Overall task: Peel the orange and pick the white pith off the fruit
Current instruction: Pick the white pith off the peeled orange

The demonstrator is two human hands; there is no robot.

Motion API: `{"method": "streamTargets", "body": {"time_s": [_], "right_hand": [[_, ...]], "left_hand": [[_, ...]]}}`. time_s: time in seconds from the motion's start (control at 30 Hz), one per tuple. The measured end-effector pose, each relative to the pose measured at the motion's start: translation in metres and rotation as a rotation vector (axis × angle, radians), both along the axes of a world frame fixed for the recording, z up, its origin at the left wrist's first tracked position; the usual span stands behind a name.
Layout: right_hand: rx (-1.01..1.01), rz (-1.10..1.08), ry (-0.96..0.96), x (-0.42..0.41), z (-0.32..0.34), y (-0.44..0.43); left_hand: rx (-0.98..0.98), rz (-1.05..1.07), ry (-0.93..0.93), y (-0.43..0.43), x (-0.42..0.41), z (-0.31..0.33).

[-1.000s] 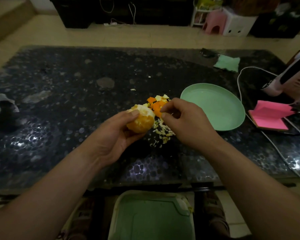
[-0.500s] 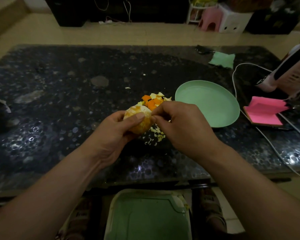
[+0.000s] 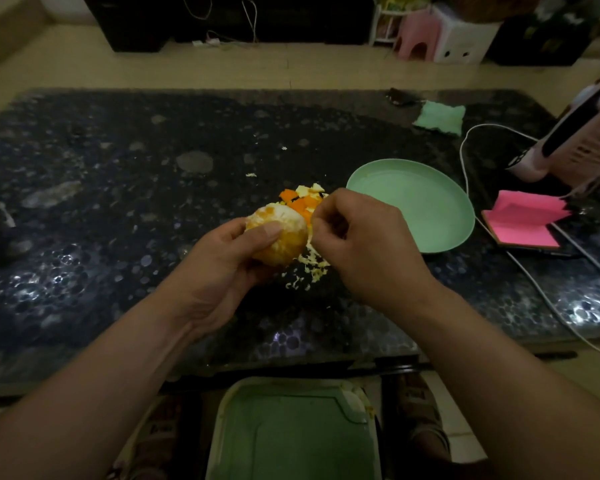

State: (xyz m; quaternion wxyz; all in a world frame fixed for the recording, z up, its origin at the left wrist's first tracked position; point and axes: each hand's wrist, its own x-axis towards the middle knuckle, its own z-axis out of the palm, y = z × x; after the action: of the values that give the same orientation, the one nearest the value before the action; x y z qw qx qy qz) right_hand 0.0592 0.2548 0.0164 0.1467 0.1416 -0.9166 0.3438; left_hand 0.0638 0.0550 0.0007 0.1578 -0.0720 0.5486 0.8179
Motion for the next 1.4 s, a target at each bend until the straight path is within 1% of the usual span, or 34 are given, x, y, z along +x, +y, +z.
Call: {"method": "streamTargets", "body": {"time_s": [0.07, 0.13, 0.23, 0.33, 0.5, 1.0, 1.27, 1.33, 1.4], "right_hand": [[-0.050, -0.010, -0.038, -0.001, 0.001, 0.004], [-0.044, 0.018, -0.067, 0.000, 0.003, 0.005], [-0.006, 0.071, -0.080, 0.004, 0.006, 0.003], [0.020, 0.078, -0.078, 0.004, 0.006, 0.001], [0.070, 0.084, -0.040, 0.004, 0.004, 0.000], [0.261, 0.105, 0.107, 0.005, 0.000, -0.009], [0.178, 0.063, 0.221, 0.003, -0.001, -0.014], [0.119, 0.069, 0.206, 0.002, -0.001, -0.011], [0.047, 0.096, 0.147, 0.001, 0.001, -0.006]], "left_hand": [[0.029, -0.001, -0.003, -0.002, -0.001, 0.001], [0.041, 0.000, 0.008, -0.004, -0.002, 0.001], [0.000, 0.003, 0.021, -0.006, -0.003, 0.000], [-0.056, 0.006, 0.031, -0.006, -0.003, 0.000], [-0.138, 0.047, 0.018, -0.004, -0.002, -0.003], [-0.241, 0.105, 0.005, 0.004, 0.002, -0.006], [-0.210, 0.095, 0.034, 0.005, 0.005, -0.002], [-0.185, 0.089, 0.025, 0.005, 0.006, -0.001], [-0.152, 0.078, 0.011, 0.003, 0.005, -0.001]]}}
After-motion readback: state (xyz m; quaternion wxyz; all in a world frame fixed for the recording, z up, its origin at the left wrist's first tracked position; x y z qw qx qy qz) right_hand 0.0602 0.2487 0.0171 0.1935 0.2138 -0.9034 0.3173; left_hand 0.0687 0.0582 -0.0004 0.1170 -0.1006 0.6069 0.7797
